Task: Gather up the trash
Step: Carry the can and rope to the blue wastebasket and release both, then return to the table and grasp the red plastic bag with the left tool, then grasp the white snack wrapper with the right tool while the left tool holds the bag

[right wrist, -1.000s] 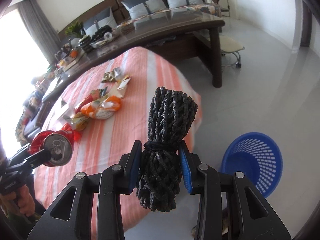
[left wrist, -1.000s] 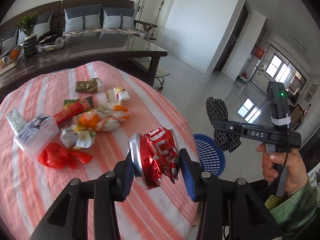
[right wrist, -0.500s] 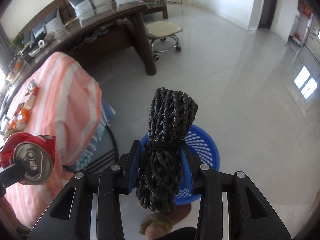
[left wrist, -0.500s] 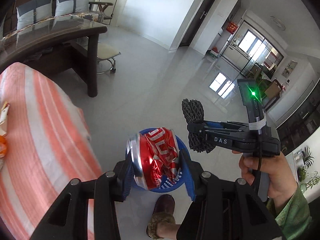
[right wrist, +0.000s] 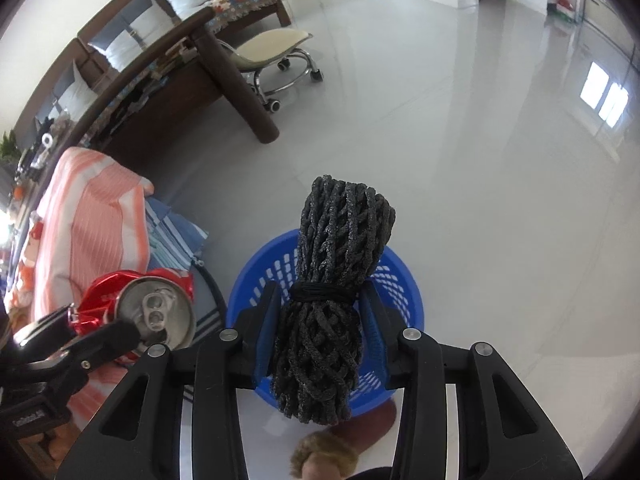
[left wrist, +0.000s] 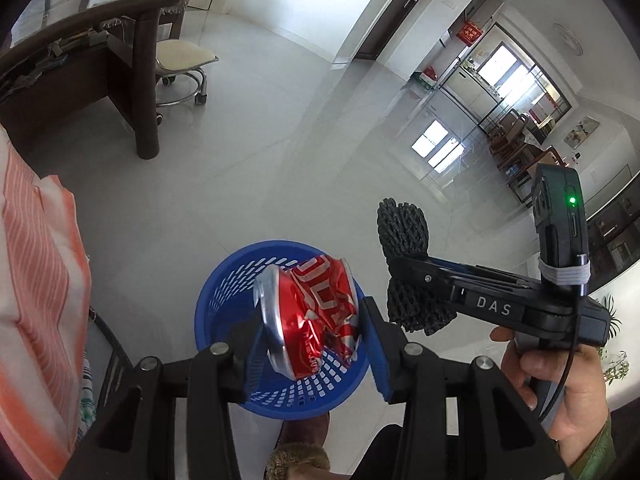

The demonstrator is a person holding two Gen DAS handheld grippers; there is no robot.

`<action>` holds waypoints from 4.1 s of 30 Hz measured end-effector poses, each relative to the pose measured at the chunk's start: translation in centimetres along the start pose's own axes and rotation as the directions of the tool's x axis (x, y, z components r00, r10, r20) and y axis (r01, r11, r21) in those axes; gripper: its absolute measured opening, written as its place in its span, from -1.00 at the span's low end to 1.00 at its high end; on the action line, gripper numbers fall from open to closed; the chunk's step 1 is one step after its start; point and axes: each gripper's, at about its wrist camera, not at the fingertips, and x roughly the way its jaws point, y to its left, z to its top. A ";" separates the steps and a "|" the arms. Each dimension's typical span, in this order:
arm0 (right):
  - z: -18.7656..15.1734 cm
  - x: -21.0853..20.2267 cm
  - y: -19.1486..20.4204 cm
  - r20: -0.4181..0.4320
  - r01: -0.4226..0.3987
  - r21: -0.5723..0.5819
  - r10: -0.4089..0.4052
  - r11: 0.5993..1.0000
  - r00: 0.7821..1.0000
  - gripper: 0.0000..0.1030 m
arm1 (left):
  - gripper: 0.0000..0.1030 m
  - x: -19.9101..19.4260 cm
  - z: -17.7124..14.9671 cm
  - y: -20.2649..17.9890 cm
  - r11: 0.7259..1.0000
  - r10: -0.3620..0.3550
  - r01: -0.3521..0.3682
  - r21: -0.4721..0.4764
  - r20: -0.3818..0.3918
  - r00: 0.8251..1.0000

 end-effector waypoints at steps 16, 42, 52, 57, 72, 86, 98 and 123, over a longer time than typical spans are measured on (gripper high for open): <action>0.1 -3.0 0.1 0.141 0.048 0.031 -0.052 0.998 0.989 0.90 | 0.46 -7.8 -2.6 -2.0 0.985 0.148 -0.167 0.051 0.259 0.954; -12.0 -2.9 32.4 0.141 -0.131 -0.641 0.283 0.757 0.949 0.94 | 0.57 -30.3 -23.7 15.7 0.741 0.653 -0.565 -0.363 0.189 0.734; -15.2 -1.0 35.7 0.070 -0.140 -0.725 0.275 0.675 0.959 0.94 | 0.57 -34.5 -19.2 20.5 0.625 0.734 -0.542 -0.562 0.187 0.653; -15.0 -0.8 35.3 0.052 -0.161 -0.709 0.279 0.686 0.959 0.94 | 0.57 -33.4 -17.9 24.1 0.519 0.769 -0.504 -0.691 0.119 0.629; -15.0 -2.5 35.1 0.083 -0.154 -0.728 0.309 0.668 0.947 0.94 | 0.57 -36.4 -23.0 25.1 0.552 0.764 -0.609 -0.569 0.052 0.643; -14.5 -1.2 34.8 0.090 -0.124 -0.711 0.264 0.692 0.960 0.94 | 0.54 -33.4 -19.8 27.5 0.760 0.602 -0.516 -0.395 0.126 0.789; -13.2 -0.1 35.9 0.055 -0.175 -0.660 0.280 0.730 0.958 0.94 | -0.08 -35.2 -26.7 22.7 0.763 0.586 -0.496 -0.415 0.120 0.801; -16.9 -1.5 44.2 -0.070 -0.256 -0.824 0.357 0.506 0.931 -0.42 | 0.10 -33.9 -27.7 21.0 0.736 0.647 -0.552 -0.392 0.168 0.744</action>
